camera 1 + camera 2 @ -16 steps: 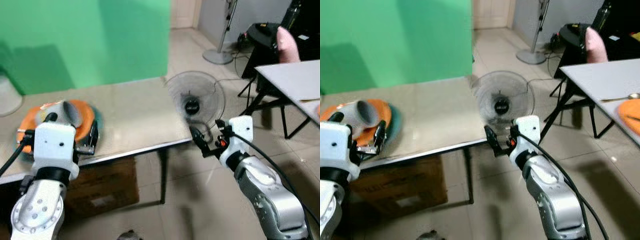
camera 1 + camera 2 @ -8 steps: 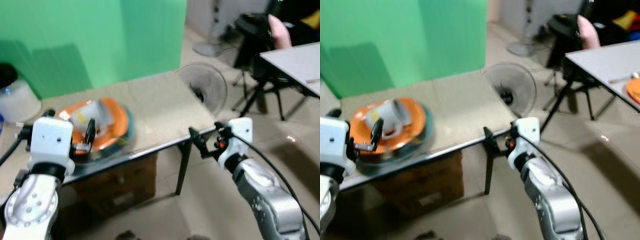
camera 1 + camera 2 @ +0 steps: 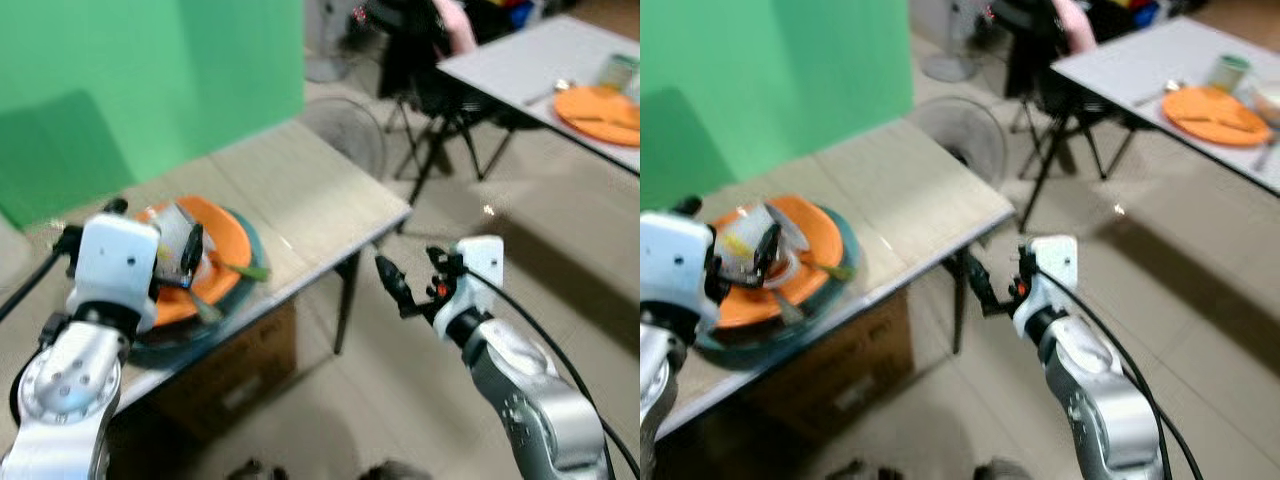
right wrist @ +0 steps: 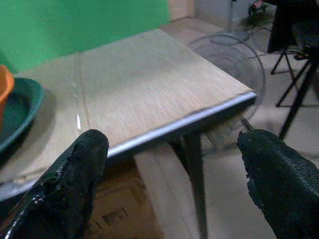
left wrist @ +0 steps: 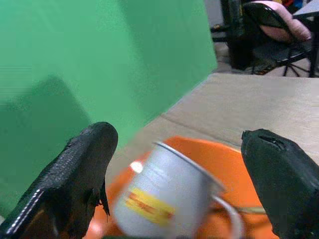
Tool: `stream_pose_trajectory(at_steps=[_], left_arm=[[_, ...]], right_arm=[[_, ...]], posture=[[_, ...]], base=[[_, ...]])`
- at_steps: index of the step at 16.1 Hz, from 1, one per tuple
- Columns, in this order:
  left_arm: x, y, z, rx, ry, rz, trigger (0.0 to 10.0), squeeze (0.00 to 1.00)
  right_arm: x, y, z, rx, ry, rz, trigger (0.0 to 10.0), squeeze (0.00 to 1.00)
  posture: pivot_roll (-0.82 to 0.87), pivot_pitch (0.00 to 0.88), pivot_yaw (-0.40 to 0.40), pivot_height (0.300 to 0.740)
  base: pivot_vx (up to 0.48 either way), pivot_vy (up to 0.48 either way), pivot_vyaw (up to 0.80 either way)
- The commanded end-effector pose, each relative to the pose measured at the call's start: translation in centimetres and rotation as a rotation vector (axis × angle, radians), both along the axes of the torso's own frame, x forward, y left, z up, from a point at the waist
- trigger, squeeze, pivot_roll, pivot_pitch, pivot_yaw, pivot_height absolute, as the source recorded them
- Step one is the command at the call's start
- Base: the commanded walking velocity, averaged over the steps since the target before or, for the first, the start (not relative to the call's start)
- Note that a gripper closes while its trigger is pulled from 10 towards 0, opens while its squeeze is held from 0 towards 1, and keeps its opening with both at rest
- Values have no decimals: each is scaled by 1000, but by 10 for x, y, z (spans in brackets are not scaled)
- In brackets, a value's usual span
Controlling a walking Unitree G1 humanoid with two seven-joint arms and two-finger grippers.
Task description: Setting the table
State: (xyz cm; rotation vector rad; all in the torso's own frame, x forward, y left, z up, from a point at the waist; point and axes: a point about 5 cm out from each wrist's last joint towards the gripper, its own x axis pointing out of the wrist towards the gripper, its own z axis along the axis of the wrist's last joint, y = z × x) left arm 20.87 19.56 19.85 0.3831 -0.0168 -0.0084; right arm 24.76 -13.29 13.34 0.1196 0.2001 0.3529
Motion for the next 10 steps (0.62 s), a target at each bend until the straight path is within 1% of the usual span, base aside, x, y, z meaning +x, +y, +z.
stream_pose_trajectory(at_steps=[1, 3, 5, 8, 10], left_arm=[[-1, -1, -4, -13, 31, -5, 10000, 0], [-6, 5, -8, 32, 75, -9, 10000, 0], [-9, 12, -9, 74, 109, -18, 10000, 0], [-8, 18, -10, 184, 182, -94, 10000, 0], [-6, 20, -13, 201, 225, -98, 10000, 337]], right_arm=[[1, -5, 7, -34, -23, 1, 10000, 0], [5, -1, 14, -62, -38, 59, 10000, 0], [8, 5, 18, -127, -52, 146, 10000, 0], [9, 14, 26, -218, -65, 292, 10000, 0], [10, 15, 32, -252, -84, 325, 10000, 0]], posture=[[12, 77, -4, 740], [13, 82, -19, 740], [17, 88, -29, 740], [30, 104, -43, 740], [36, 121, -43, 740]], base=[[0, 0, 0], [0, 0, 0], [0, 0, 0], [0, 0, 0], [0, 0, 0]])
